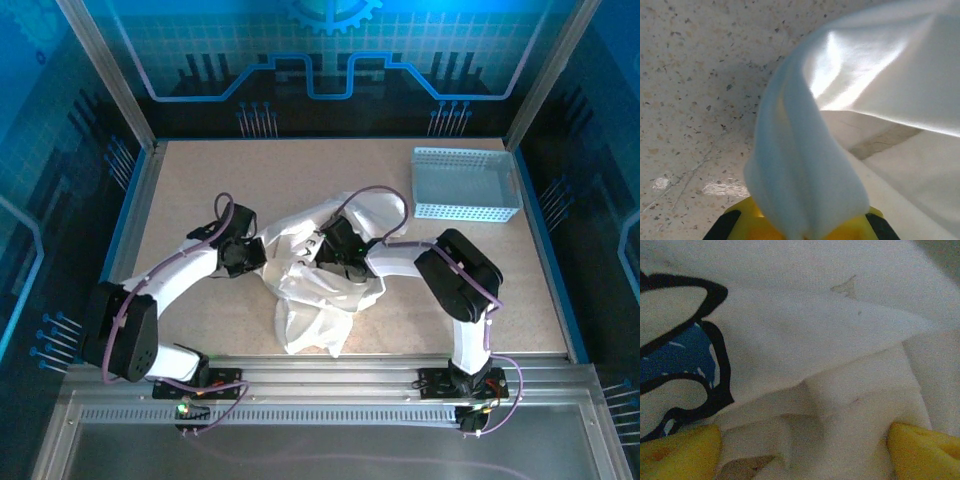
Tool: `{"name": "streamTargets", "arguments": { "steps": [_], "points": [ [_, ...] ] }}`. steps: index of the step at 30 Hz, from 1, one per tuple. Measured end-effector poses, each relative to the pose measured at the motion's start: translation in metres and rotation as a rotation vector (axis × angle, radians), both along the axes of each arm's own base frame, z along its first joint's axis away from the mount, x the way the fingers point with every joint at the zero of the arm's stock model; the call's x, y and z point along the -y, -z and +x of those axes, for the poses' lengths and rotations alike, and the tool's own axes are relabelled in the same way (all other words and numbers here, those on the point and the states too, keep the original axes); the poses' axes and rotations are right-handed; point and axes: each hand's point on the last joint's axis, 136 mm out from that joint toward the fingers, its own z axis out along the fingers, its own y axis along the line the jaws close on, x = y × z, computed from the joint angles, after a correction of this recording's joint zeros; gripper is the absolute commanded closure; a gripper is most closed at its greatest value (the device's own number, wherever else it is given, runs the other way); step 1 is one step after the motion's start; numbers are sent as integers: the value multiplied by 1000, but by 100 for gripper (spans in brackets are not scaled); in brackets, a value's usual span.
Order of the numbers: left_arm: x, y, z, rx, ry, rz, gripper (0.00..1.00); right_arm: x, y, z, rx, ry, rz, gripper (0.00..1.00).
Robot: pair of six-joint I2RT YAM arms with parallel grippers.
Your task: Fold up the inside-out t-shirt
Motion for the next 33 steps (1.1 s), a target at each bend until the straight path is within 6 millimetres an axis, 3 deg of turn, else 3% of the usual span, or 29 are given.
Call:
{"name": "streamTargets", "arguments": {
  "steps": [3, 5, 7, 8, 10, 12, 14, 18, 23, 25, 29, 33],
  "points": [
    [10, -30, 18, 75, 16, -48, 100, -11, 2, -6, 20, -50, 17, 20],
    [18, -63, 39, 163, 23, -76, 100, -20, 1, -11, 42, -93, 52, 22],
    [22, -96, 61, 248, 18, -98, 93, -30, -1, -16, 59, -140, 92, 24],
    [23, -112, 73, 288, 11, -105, 94, -34, -1, -20, 68, -164, 110, 25],
    [18, -125, 91, 314, -16, -92, 99, -38, -2, -28, 80, -197, 131, 28],
    [7, -114, 108, 282, -57, -47, 100, -37, -2, -36, 76, -216, 137, 35],
    [-5, -83, 111, 203, -87, 8, 100, -34, -1, -42, 71, -221, 131, 41],
    [-30, -10, 85, -8, -124, 143, 100, -31, 1, -44, 58, -211, 119, 42],
    [-57, 41, 60, -204, -145, 281, 100, -36, -2, -49, 58, -235, 129, 33],
    [-62, 46, 55, -230, -146, 310, 96, -37, -3, -53, 52, -246, 136, 27],
    [-62, 32, 50, -185, -139, 296, 92, -38, -10, -54, 41, -245, 149, 18],
    [-52, 18, 48, -142, -124, 242, 94, -40, -17, -37, 26, -189, 90, 14]
  ]
}}
